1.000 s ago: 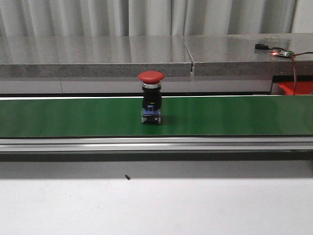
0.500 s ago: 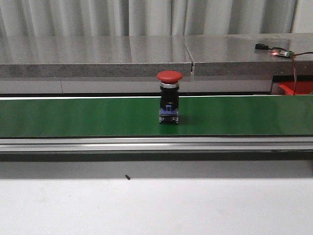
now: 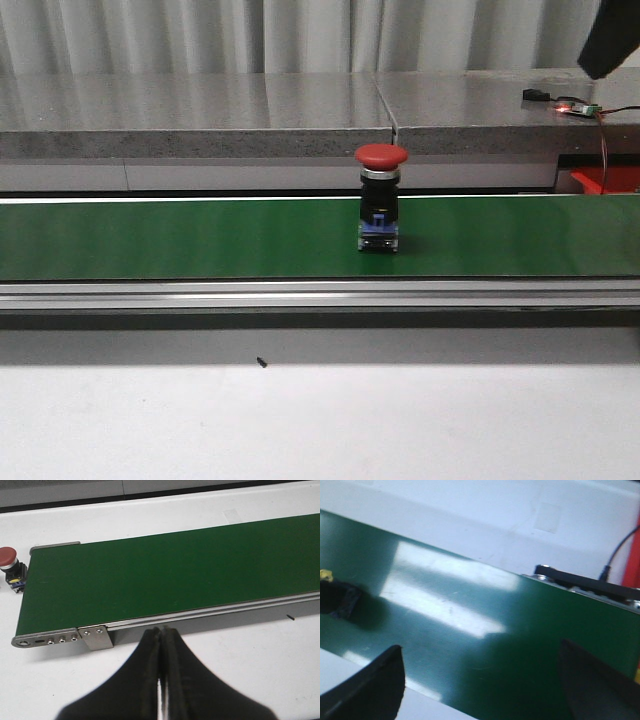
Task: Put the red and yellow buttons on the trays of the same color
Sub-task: 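Move the right gripper above the red button on the belt, then grasp the red button off the belt with the right gripper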
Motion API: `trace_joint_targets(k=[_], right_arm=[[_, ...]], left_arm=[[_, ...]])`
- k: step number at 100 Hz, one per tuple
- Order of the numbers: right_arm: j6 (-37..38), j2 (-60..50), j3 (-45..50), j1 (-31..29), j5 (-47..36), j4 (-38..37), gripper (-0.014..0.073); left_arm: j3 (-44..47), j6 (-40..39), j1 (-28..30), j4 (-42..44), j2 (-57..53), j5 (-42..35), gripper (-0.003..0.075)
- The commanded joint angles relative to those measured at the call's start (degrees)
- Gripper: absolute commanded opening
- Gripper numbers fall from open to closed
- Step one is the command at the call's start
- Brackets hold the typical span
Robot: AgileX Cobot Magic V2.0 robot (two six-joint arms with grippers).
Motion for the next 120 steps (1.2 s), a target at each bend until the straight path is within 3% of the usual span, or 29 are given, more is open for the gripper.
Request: trace_joint_targets(k=[1, 50, 101, 111, 120], right_arm=[[-1.7, -2.3, -1.3, 2.6, -1.2, 1.2, 0.0615], [-6.3, 2.3, -1.3, 13.6, 1.5, 1.2, 0.0615], [-6.4, 8.4, -1.4, 14.5, -5.9, 2.1, 0.0609], [-6.4, 9.4, -1.4, 14.5, -6.3, 2.1, 0.0556], [-6.4, 10.3, -1.4, 14.5, -6.3, 2.2, 0.0446]], left_arm=[[-1.5, -0.4, -0.4, -0.7, 0.2, -3.5, -0.0019], [-1.5, -0.4, -0.4, -0.7, 0.2, -3.5, -0.0019], [-1.5, -0.4, -0.4, -0.7, 0.2, -3.5, -0.0019], [-1.5, -0.4, -0.4, -0.7, 0.2, -3.5, -0.0019], [-1.5, -0.4, -0.4, -0.7, 0.2, -3.5, -0.0019]])
